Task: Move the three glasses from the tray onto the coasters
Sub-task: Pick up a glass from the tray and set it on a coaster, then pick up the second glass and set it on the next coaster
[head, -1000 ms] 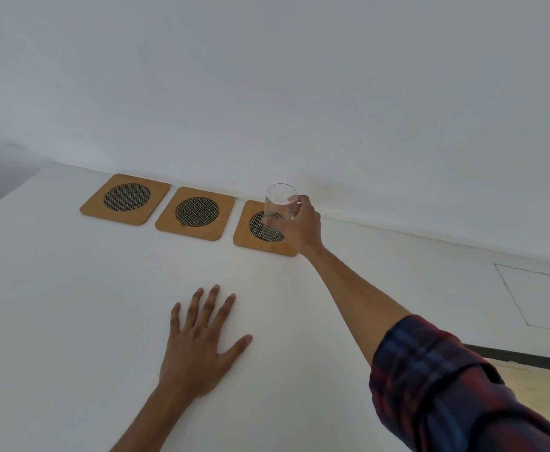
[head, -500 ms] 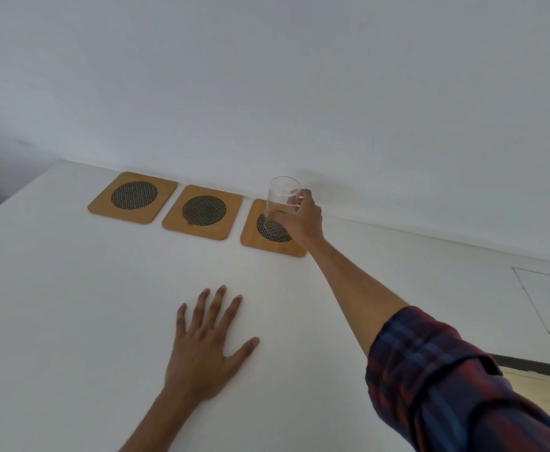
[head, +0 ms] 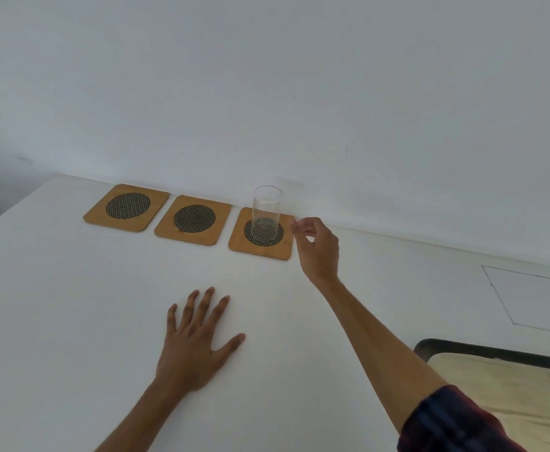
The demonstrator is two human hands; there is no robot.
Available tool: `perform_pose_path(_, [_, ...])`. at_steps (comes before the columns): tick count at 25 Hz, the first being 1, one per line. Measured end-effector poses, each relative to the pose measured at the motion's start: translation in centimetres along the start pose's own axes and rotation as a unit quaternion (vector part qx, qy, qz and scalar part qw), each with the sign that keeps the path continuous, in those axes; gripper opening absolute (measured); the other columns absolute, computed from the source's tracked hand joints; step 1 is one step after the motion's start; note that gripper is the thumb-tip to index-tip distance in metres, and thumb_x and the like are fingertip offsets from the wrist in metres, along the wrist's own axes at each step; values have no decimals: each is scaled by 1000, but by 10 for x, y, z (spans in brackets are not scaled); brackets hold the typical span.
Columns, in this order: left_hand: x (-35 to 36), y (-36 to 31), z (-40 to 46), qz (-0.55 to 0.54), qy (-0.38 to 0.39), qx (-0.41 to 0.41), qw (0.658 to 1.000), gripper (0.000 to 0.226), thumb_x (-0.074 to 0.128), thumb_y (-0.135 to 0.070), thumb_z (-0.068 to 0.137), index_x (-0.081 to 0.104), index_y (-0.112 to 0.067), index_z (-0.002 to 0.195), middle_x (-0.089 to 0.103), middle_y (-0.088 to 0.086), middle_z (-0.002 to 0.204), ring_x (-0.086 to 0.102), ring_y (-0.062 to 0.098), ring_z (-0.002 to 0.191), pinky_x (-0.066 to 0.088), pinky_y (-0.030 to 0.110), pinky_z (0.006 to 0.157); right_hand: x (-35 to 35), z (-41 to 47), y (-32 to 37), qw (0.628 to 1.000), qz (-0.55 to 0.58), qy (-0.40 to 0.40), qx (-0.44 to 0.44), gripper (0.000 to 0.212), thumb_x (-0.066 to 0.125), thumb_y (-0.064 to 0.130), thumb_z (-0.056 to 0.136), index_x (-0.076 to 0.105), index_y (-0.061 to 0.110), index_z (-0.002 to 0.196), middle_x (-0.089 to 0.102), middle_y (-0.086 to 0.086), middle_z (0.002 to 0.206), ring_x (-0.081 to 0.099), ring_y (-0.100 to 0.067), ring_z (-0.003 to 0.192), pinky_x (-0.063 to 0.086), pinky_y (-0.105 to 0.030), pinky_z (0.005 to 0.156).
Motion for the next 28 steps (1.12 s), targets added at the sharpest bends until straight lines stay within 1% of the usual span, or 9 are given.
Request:
perform_pose_path(3, [0, -1, 0, 6, 1, 3, 1000, 79, 21, -78, 82, 16, -37, 150, 12, -2, 163, 1, 22, 150, 2, 53, 118, -36, -27, -5, 999, -19, -30, -7, 40, 60, 46, 92, 65, 11, 72, 74, 5, 74, 67, -8, 71, 46, -29, 67])
perform_pose_path(7, [-1, -4, -2, 18, 5, 4, 1000, 84, 14, -78, 81, 22, -32, 150, 19, 3, 162, 8, 27, 149, 5, 54, 117, -84, -66, 1, 998, -24, -36, -40, 43, 58, 39, 94, 66, 7, 66, 68, 9, 59, 57, -1, 50, 43, -27, 60])
perform_pose_path(9, [-4, -13, -9, 6, 6, -12, 1000, 87, 12, -76, 80, 29, -26, 148, 22, 6, 161, 11, 28, 148, 8, 54, 117, -110, -92, 5, 998, -37, -29, -49, 43, 58, 41, 94, 65, 11, 65, 71, 7, 62, 58, 0, 53, 43, -25, 61])
perform_pose_path(12, [-3, -40, -24, -69, -3, -26, 997, 83, 18, -67, 77, 45, -20, 139, 31, 7, 157, 16, 27, 147, 10, 54, 118, -144, -126, 0, 996, -75, -7, -42, 42, 57, 49, 93, 66, 16, 68, 73, 7, 69, 68, -3, 68, 50, -28, 68])
perform_pose_path(15, [1, -97, -46, -144, 6, -2, 990, 73, 29, -66, 74, 60, -20, 122, 46, 5, 147, 31, 25, 142, 23, 49, 113, -187, -153, -14, 990, -134, 13, -40, 39, 57, 55, 89, 67, 22, 73, 72, 12, 70, 70, -5, 72, 56, -32, 74])
perform_pose_path(19, [-3, -184, -76, -196, -6, 36, 980, 61, 41, -61, 77, 61, -21, 117, 59, -2, 129, 52, 20, 124, 41, 37, 97, -249, -179, -32, 978, -197, 35, -58, 33, 58, 54, 89, 70, 25, 82, 73, 15, 76, 69, -3, 75, 57, -31, 74])
perform_pose_path(22, [-6, -241, -100, -221, -23, 61, 973, 40, 58, -44, 87, 60, -22, 120, 61, -5, 127, 54, 17, 120, 41, 33, 95, -302, -197, -51, 969, -236, 25, -68, 29, 58, 54, 90, 69, 27, 88, 73, 15, 84, 68, -3, 79, 57, -30, 74])
perform_pose_path(25, [-5, -293, -123, -245, -39, 86, 965, 42, 56, -44, 85, 59, -22, 121, 59, -8, 127, 51, 10, 119, 37, 30, 97, -360, -211, -86, 971, -237, 13, -41, 25, 62, 51, 89, 70, 27, 88, 73, 14, 84, 69, -2, 80, 58, -32, 75])
perform_pose_path(28, [4, -339, -139, -262, -11, 121, 957, 42, 56, -45, 85, 57, -26, 123, 56, -13, 129, 49, 7, 119, 38, 27, 95, -412, -223, -129, 978, -208, -20, 17, 24, 65, 50, 87, 70, 26, 86, 73, 16, 84, 68, 2, 81, 60, -36, 76])
Point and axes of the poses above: each hand's wrist, its own z-axis towards the middle knuckle, its own x-axis out of the palm, y = z × x, the point moved 9 cm from there along z, towards the middle knuckle
